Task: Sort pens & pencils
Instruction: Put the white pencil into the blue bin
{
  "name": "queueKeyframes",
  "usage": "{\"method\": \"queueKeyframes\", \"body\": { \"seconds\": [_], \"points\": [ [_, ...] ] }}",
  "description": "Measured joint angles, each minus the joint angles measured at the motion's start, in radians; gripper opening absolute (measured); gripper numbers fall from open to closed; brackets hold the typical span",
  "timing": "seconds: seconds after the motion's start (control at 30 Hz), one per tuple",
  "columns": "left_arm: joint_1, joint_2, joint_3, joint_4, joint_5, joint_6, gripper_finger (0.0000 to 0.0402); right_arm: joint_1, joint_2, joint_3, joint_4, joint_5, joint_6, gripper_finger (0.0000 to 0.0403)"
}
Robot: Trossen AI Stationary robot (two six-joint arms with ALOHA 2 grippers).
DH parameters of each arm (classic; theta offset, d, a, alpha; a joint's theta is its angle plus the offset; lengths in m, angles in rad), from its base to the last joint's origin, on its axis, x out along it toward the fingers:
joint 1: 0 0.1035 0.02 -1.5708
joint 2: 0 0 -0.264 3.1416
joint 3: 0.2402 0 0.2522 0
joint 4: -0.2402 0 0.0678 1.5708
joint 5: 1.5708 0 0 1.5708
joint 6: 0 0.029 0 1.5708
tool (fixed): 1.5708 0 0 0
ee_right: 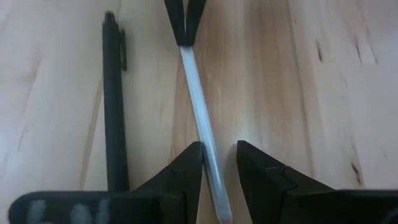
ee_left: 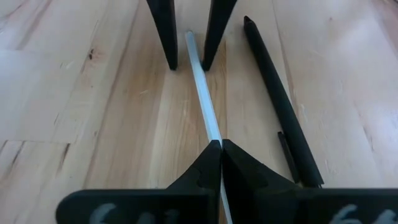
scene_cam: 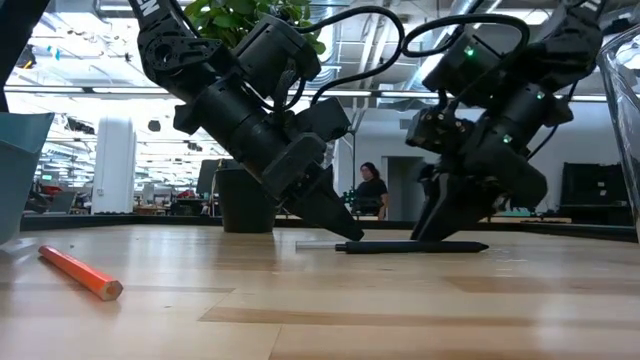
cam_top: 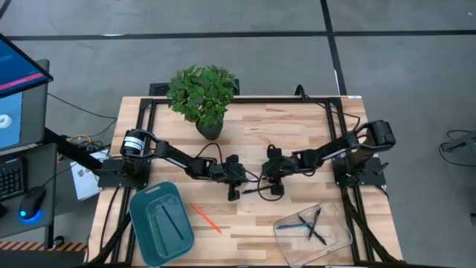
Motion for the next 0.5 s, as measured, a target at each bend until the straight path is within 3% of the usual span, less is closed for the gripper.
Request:
{"method": "queueKeyframes", "body": {
  "seconds": [0.23, 0.5],
  "points": [
    [0.000, 0.000, 0.000, -0.014, 0.001, 0.003, 0.0000, 0.003, 0.030, -0.048, 0.146, -0.021, 0.015, 0.0127],
    [0.000, 0.001, 0.000, -0.013, 0.000, 0.026, 0.0000, 0.004, 0.025, -0.091, 0.195, -0.027, 0.025, 0.0127]
  ]
}}
